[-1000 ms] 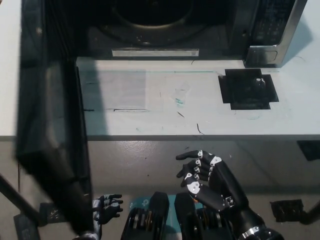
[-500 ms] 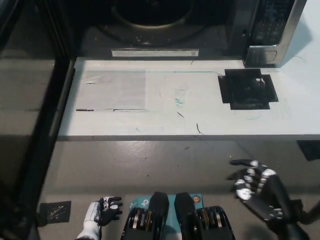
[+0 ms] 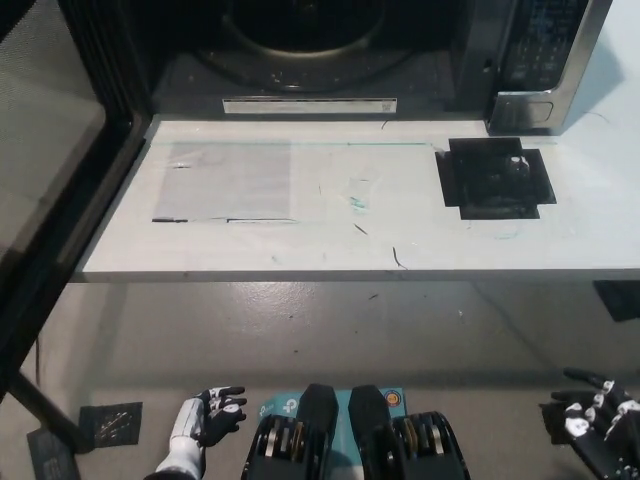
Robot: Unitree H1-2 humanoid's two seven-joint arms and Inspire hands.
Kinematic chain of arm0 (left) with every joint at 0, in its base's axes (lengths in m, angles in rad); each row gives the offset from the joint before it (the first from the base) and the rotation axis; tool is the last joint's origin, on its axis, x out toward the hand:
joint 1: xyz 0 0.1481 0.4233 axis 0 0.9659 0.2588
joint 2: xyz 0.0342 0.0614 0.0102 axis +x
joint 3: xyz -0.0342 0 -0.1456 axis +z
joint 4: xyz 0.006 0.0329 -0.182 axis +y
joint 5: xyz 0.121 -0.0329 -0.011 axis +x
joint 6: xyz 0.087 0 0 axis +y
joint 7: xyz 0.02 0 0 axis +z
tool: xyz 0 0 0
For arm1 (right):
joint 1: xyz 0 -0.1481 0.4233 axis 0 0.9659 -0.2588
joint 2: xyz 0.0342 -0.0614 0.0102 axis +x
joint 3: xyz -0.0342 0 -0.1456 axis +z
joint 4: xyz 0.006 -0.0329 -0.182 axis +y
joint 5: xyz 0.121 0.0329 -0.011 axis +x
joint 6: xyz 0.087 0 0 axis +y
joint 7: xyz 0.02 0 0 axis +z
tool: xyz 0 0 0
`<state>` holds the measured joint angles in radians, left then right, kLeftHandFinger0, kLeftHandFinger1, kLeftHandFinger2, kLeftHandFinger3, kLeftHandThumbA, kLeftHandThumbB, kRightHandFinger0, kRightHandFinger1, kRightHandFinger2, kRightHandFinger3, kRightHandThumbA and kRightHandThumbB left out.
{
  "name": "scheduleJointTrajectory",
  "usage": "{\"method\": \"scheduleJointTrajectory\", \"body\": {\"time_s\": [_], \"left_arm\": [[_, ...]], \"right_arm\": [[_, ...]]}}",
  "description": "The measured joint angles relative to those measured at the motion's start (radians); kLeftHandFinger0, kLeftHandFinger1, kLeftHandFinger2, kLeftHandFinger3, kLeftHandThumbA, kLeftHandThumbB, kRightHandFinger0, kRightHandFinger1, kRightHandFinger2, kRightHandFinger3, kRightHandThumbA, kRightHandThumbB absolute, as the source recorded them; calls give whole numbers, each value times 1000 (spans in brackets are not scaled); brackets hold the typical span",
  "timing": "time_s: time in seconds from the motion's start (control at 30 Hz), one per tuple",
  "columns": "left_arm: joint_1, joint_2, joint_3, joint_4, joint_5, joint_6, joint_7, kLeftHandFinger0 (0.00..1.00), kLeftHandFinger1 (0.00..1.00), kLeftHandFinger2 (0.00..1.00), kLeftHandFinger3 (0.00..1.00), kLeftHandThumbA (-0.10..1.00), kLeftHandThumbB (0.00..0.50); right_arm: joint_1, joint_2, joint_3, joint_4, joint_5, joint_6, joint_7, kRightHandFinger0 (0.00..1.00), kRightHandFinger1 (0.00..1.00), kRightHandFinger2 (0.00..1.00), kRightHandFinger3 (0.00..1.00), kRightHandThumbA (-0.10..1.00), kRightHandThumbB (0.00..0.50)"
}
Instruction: A microwave is kept infront of the robot with its door slightly ajar. The robot uses its right hand to push the door towards the left to open it.
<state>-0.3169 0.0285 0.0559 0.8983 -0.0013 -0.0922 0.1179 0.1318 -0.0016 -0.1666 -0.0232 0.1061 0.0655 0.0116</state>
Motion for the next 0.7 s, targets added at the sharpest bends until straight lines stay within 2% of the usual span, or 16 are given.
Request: {"method": "scheduleJointTrajectory", "body": {"time_s": [0.03,0.13,0.17,0.2,0.27,0.3,0.37,0.47,0.5,0.57,0.63,0.7], "left_arm": [[0,0,1,1,-1,0,0,637,547,590,574,98,54],[-1,0,1,0,0,0,0,696,603,626,570,87,44],[-1,0,0,1,0,-1,0,709,614,633,568,113,54],[-1,0,-1,1,0,0,0,673,581,609,557,91,55],[-2,0,-1,1,0,-1,0,683,578,610,554,101,59],[-3,0,0,2,0,0,0,662,553,592,540,44,78],[-7,-2,7,2,-4,0,0,694,591,611,545,87,55],[-10,-2,5,2,-2,-1,0,704,595,615,544,93,51],[-10,-2,5,2,-3,-1,0,773,634,647,563,120,55],[-10,-2,4,4,-2,-1,0,663,560,611,558,107,61],[-10,-2,5,4,-2,-1,0,606,531,585,545,86,63],[-10,-2,6,4,-2,0,0,613,534,583,539,82,60]], "right_arm": [[-1,6,1,23,-1,-15,-3,160,256,416,629,279,181],[-1,25,1,89,-5,-59,-10,130,227,389,614,254,196],[-1,31,0,102,-6,-72,-13,118,207,374,614,265,205],[-2,35,-1,115,-5,-87,-16,101,191,375,610,274,206],[-4,39,-4,132,-4,-106,-19,96,183,371,604,292,214],[-8,40,-7,147,-3,-120,-21,94,174,363,599,306,220],[-16,39,-11,163,-3,-142,-25,72,163,359,593,299,225],[-26,36,-11,181,-6,-172,-30,64,159,351,583,295,224],[-27,36,-11,185,-7,-180,-32,76,167,350,578,291,217],[-27,36,-11,188,-8,-195,-35,75,163,347,579,268,203],[-27,36,-11,191,-8,-207,-38,72,161,357,590,267,204],[-27,36,-11,193,-8,-212,-41,68,159,358,593,273,204]]}}
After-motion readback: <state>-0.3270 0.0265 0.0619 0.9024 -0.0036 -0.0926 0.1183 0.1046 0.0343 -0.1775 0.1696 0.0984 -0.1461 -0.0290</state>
